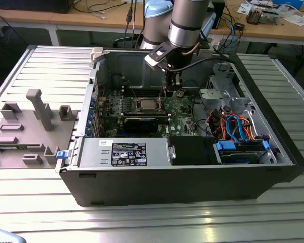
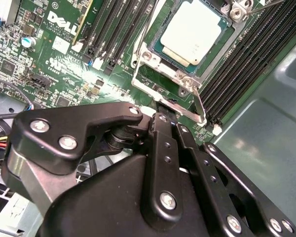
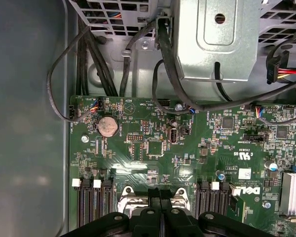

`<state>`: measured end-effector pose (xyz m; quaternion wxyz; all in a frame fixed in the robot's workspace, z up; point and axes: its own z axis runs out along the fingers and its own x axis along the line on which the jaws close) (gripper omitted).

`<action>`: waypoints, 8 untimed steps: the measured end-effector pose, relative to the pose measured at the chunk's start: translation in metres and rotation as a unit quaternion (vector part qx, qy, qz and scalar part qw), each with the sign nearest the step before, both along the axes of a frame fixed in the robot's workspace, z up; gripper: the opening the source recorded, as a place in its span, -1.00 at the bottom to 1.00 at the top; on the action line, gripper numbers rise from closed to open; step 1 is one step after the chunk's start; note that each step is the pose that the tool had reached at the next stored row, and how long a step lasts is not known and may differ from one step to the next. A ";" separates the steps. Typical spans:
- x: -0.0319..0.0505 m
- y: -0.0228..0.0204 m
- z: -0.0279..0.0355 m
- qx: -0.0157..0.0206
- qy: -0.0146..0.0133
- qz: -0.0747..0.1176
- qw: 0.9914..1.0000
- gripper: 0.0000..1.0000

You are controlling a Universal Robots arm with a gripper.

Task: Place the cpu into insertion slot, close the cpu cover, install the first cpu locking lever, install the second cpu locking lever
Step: 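Close the cpu cover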

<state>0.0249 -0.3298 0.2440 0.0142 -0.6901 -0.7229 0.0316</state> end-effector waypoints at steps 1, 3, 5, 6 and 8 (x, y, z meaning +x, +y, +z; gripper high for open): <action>-0.0001 0.0000 0.0000 0.000 0.000 0.000 1.000 -0.79; -0.0010 0.0000 -0.0003 0.000 0.000 0.000 1.000 -0.79; -0.0012 0.0000 -0.0004 0.000 0.000 0.000 1.000 -0.79; -0.0015 0.0000 -0.0005 0.000 0.000 0.000 1.000 -0.79; -0.0018 0.0000 -0.0005 0.000 0.000 0.000 1.000 -0.79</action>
